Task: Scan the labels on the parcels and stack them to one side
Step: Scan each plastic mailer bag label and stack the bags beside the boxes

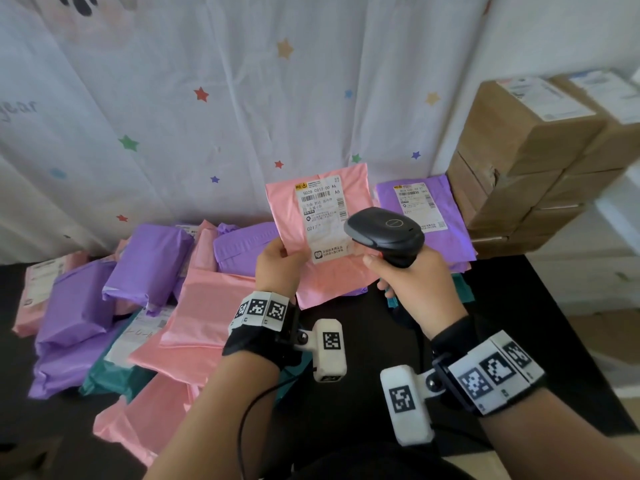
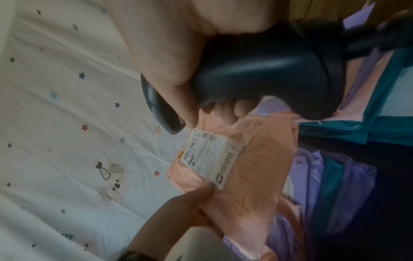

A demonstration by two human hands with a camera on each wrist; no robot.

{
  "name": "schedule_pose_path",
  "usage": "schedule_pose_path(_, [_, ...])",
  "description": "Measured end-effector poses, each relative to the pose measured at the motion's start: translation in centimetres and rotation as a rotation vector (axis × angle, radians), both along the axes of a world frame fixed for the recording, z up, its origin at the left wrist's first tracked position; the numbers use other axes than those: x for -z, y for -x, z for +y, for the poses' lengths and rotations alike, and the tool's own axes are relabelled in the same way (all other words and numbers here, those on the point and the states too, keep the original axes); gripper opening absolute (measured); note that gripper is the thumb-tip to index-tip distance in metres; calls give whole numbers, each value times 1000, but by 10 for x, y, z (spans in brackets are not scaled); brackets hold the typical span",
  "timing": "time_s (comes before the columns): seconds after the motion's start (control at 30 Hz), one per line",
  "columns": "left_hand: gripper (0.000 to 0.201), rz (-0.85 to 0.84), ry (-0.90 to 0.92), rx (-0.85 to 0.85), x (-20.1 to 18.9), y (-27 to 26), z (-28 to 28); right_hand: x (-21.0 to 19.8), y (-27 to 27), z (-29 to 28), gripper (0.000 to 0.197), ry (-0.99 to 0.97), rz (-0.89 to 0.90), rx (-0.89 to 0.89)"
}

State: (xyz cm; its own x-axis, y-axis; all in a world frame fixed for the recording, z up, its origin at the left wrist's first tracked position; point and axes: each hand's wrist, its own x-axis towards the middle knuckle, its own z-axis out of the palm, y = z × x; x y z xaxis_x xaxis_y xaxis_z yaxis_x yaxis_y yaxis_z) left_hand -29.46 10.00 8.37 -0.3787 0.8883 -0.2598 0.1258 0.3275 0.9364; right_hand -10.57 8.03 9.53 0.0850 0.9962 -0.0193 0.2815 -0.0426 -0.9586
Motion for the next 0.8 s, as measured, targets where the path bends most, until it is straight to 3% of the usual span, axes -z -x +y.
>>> schedule_pose_path(0.8, [15,80,18,32,13,-20,12,0,-21,-2,20,-40,8,29])
